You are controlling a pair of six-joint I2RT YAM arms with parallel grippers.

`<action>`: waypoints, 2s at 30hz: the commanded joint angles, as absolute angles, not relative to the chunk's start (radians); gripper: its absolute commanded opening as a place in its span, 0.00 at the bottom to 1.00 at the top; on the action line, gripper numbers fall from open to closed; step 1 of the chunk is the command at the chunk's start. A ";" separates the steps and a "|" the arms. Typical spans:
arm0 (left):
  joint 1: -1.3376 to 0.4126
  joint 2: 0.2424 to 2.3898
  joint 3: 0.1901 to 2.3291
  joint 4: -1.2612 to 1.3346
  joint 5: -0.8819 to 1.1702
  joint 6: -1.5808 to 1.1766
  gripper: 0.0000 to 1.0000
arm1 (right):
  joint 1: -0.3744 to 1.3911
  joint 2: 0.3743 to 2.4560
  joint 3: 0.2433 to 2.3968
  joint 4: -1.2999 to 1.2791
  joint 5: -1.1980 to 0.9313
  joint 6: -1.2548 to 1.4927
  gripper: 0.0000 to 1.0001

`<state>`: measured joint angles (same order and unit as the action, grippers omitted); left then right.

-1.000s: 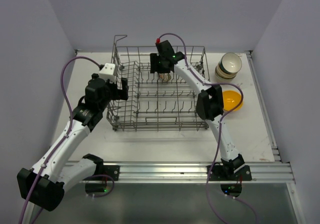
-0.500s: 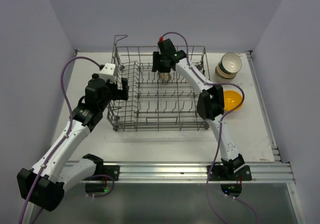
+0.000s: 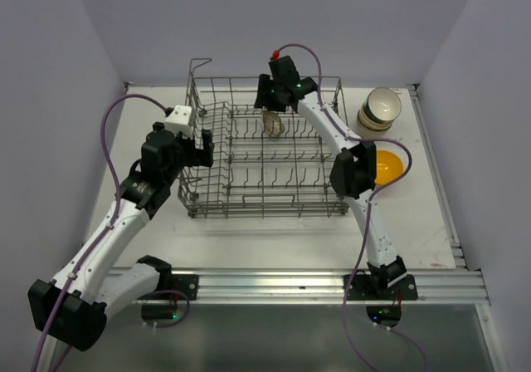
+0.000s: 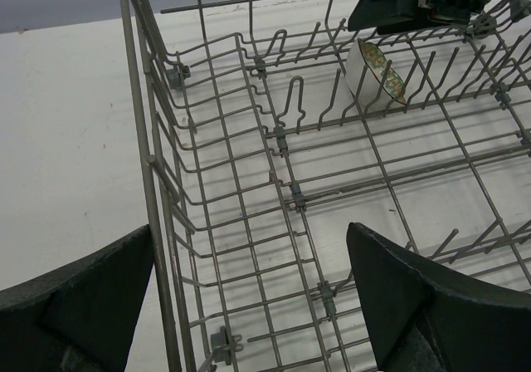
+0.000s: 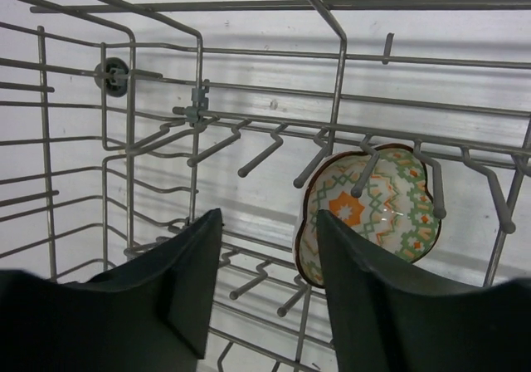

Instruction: Unload the bowls from the dish rack

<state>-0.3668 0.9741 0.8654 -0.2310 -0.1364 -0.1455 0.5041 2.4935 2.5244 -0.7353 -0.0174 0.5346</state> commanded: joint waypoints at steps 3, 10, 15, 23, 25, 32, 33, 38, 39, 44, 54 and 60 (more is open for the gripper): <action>-0.380 0.956 0.884 -0.201 -0.064 -0.146 1.00 | 0.483 2.459 2.566 -0.748 -0.023 0.545 0.43; -0.380 0.950 0.884 -0.201 -0.064 -0.147 1.00 | 0.482 2.468 2.527 -0.756 -0.046 0.514 0.41; -0.380 0.953 0.885 -0.201 -0.061 -0.146 1.00 | 0.486 2.491 2.531 -0.753 -0.064 0.492 0.42; -0.380 0.956 0.885 -0.201 -0.057 -0.144 1.00 | 0.502 2.513 2.508 -0.756 -0.064 0.477 0.44; -0.380 0.954 0.885 -0.201 -0.057 -0.144 1.00 | 0.503 2.513 2.482 -0.758 -0.054 0.468 0.44; -0.380 0.956 0.885 -0.202 -0.052 -0.144 1.00 | 0.503 2.542 2.482 -0.755 -0.051 0.460 0.40; -0.380 0.954 0.885 -0.202 -0.052 -0.146 1.00 | 0.502 2.545 2.482 -0.752 -0.055 0.462 0.39; -0.380 0.953 0.888 -0.201 -0.052 -0.144 1.00 | 0.505 2.569 2.520 -0.755 -0.078 0.446 0.28; -0.380 0.951 0.887 -0.201 -0.052 -0.144 1.00 | 0.506 2.574 2.539 -0.768 -0.077 0.440 0.28; -0.380 0.951 0.888 -0.202 -0.049 -0.146 1.00 | 0.509 2.565 2.519 -0.778 -0.084 0.419 0.19; -0.380 0.954 0.885 -0.204 -0.060 -0.146 1.00 | 0.509 2.524 2.514 -0.758 -0.150 0.452 0.00; -0.379 0.957 0.885 -0.204 -0.077 -0.144 1.00 | 0.500 2.422 2.456 -0.677 -0.247 0.511 0.00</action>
